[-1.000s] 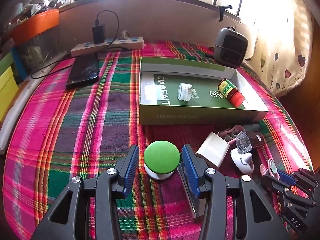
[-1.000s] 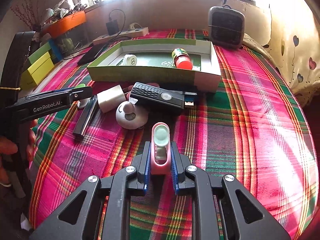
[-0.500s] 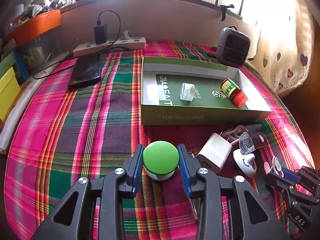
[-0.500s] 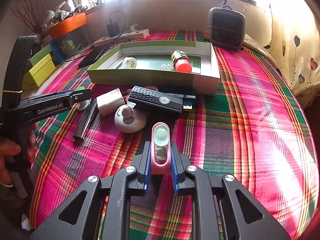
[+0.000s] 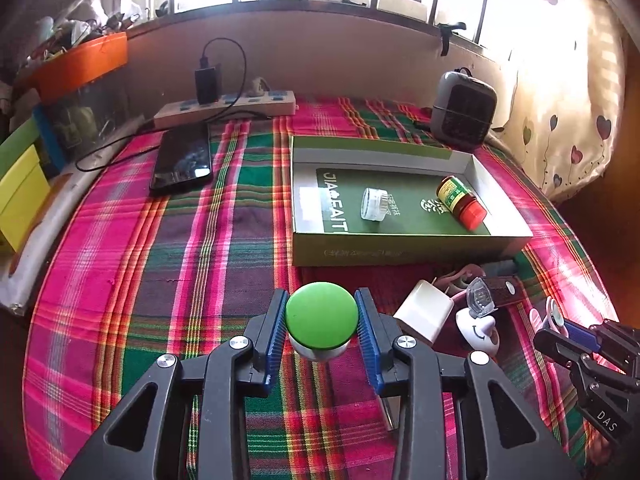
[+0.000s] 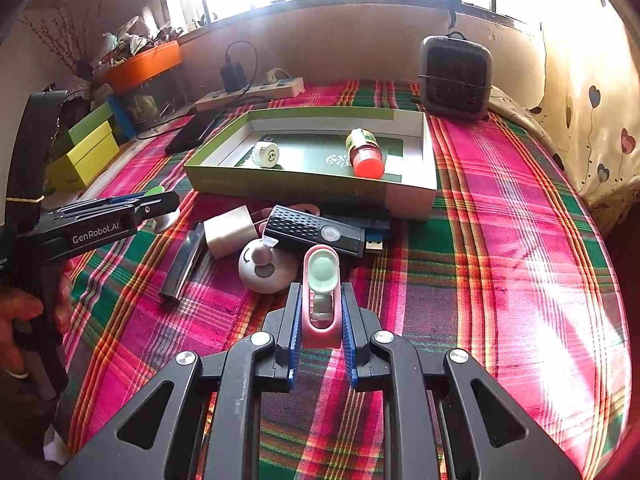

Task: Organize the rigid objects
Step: 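Carry the green knob and pink holder into the green tray with both grippers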

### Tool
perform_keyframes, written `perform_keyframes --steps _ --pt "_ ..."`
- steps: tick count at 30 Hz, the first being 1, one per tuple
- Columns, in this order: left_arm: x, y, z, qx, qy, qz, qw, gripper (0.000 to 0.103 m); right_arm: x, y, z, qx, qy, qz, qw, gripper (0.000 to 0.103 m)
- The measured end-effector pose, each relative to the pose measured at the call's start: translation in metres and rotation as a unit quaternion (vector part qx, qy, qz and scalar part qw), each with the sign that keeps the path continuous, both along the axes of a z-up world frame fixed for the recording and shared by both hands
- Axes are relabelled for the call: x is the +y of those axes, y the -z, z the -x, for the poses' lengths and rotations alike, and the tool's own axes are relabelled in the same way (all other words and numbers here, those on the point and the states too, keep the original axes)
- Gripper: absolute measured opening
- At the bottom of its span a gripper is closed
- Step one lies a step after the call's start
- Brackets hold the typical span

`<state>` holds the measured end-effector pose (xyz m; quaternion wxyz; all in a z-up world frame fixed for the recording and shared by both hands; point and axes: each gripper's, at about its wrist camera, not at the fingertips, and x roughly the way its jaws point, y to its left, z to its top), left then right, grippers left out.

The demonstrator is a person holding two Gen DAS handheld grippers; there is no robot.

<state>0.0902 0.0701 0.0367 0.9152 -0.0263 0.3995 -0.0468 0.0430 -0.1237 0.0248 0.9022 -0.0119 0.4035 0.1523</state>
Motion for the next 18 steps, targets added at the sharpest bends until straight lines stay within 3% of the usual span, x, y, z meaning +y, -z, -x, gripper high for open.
perform_keyframes --steps 18 --pt "-0.003 -0.032 -0.039 -0.014 0.025 0.034 0.9990 0.032 0.002 -0.037 -0.054 -0.014 -0.017 -0.020 1.000 0.018"
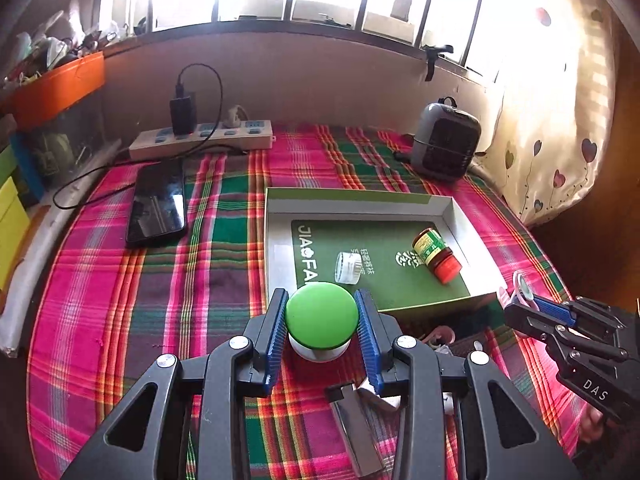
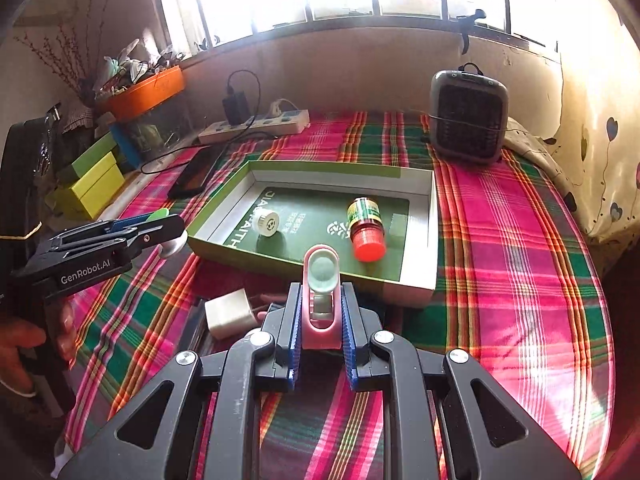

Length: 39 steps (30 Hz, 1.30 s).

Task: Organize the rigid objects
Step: 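Carry the green knob and pink holder into the green tray with both grippers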

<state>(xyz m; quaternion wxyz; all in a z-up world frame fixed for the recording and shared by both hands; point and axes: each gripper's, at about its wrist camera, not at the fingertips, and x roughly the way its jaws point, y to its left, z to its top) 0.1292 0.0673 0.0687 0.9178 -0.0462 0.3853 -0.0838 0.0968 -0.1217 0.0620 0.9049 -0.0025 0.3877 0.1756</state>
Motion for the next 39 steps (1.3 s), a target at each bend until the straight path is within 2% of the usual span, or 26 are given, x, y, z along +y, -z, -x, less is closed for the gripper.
perform_keyframes --steps 10,20,23,31,39 --pt "-0.004 0.003 -0.036 0.002 0.007 -0.002 1.0000 0.032 0.005 0.002 -0.049 0.017 -0.012 0.000 1.000 0.018" --pt "-0.004 0.026 -0.065 0.024 0.007 0.002 0.9997 0.032 0.022 0.017 -0.088 0.043 -0.038 0.000 0.998 0.018" --pt "-0.005 0.033 -0.070 0.031 0.004 -0.008 0.9995 0.032 0.025 0.023 -0.098 0.051 -0.043 0.003 0.998 0.018" --pt "-0.010 0.042 -0.079 0.033 0.010 -0.026 0.9991 0.032 0.033 0.039 -0.112 0.067 -0.054 0.014 0.996 0.018" --pt "-0.015 0.048 -0.082 0.042 0.015 -0.024 0.9987 0.033 0.036 0.046 -0.117 0.072 -0.053 0.025 0.996 0.018"
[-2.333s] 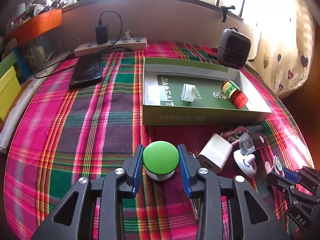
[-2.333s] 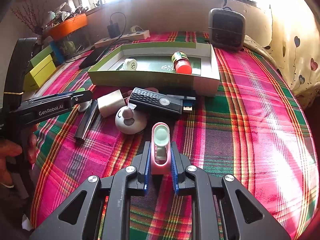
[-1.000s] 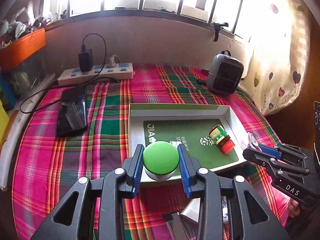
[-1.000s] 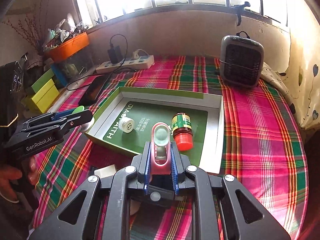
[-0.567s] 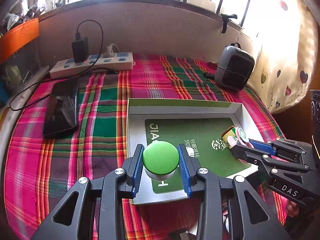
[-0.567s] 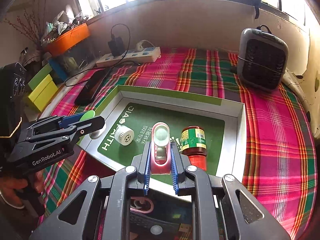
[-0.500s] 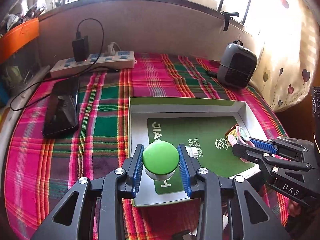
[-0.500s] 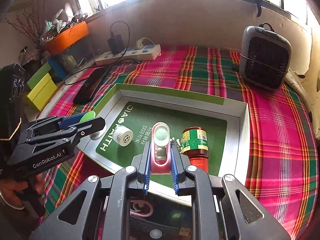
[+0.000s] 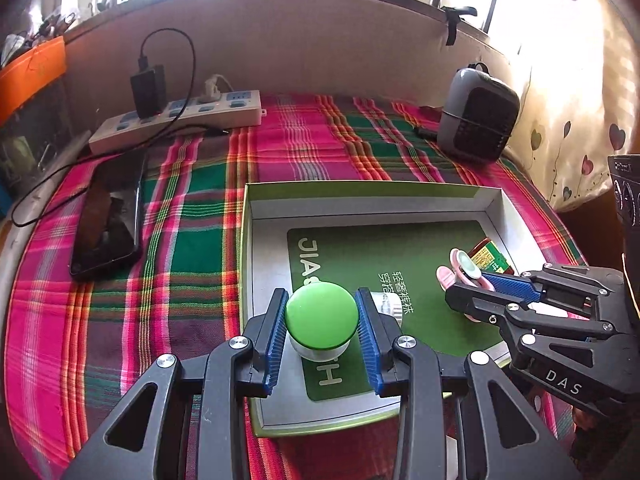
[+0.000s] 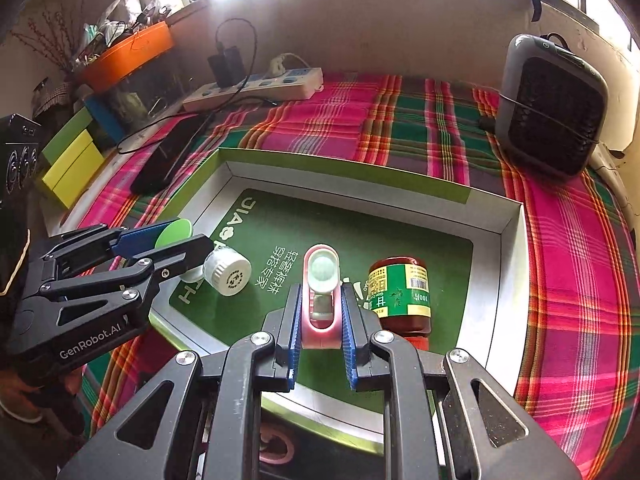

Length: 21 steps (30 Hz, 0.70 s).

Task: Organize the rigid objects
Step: 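Carry the green knob and pink holder into the green tray with both grippers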

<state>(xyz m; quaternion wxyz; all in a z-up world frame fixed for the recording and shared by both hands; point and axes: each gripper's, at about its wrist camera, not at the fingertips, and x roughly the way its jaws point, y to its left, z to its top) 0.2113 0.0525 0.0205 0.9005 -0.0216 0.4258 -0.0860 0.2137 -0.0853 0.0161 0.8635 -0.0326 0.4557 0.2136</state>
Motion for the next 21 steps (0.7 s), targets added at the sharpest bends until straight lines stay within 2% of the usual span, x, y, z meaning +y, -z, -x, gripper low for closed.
perform_keyframes --steps 21 --pt "-0.0041 0.0044 -0.0043 0.002 0.004 -0.006 1.0000 0.033 -0.0009 0.0076 -0.0048 0.010 0.004 -0.005 1.000 0.018"
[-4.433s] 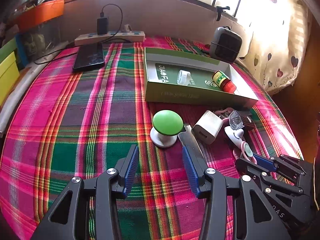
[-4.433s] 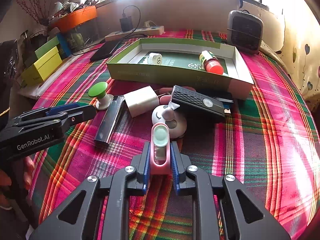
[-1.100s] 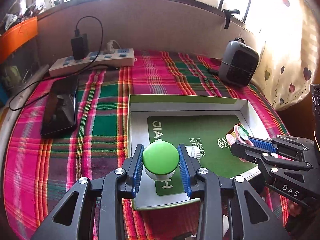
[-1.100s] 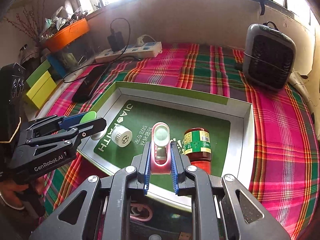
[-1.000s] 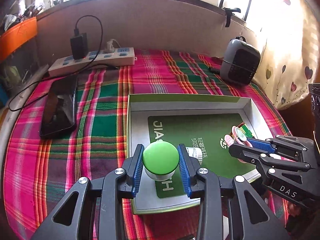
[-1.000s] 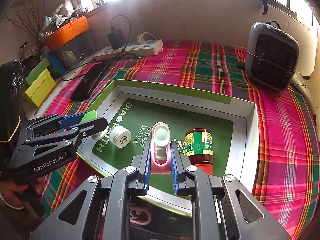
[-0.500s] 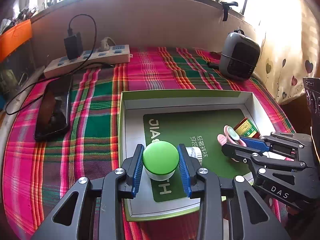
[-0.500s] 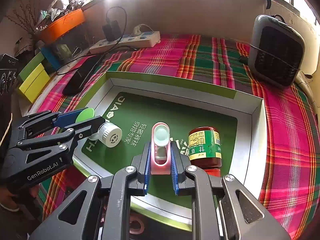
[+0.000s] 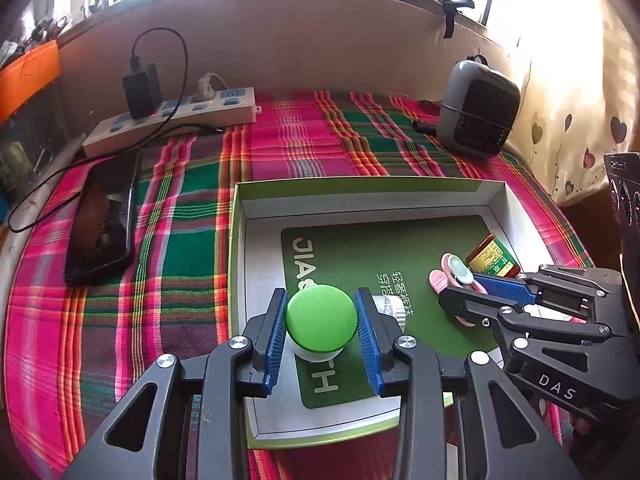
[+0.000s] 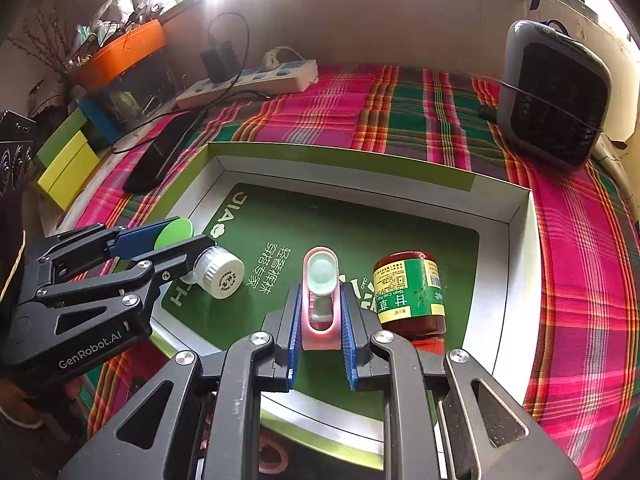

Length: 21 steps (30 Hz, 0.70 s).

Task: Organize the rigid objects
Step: 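Carry the green knob and pink holder into the green tray with both grippers, then open both grippers to release the knob and holder inside the tray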

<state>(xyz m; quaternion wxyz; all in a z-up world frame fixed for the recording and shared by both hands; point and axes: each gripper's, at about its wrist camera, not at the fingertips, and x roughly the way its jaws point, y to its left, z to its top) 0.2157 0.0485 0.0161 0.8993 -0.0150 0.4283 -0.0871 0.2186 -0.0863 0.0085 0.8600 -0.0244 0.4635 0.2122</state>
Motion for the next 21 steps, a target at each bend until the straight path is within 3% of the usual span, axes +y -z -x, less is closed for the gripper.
perform_keyframes --steps 9,13,21 --pt "0.001 0.000 -0.001 0.001 -0.001 -0.001 1.0000 0.033 -0.001 0.000 0.001 0.000 0.001 -0.007 1.000 0.024" --pt "0.001 -0.001 0.001 0.001 0.001 0.001 1.0000 0.038 -0.002 -0.002 0.002 -0.002 0.003 -0.016 1.000 0.044" --pt "0.001 -0.008 0.012 -0.003 -0.004 0.000 1.0000 0.041 -0.004 -0.010 0.010 -0.013 0.005 -0.021 1.000 0.045"
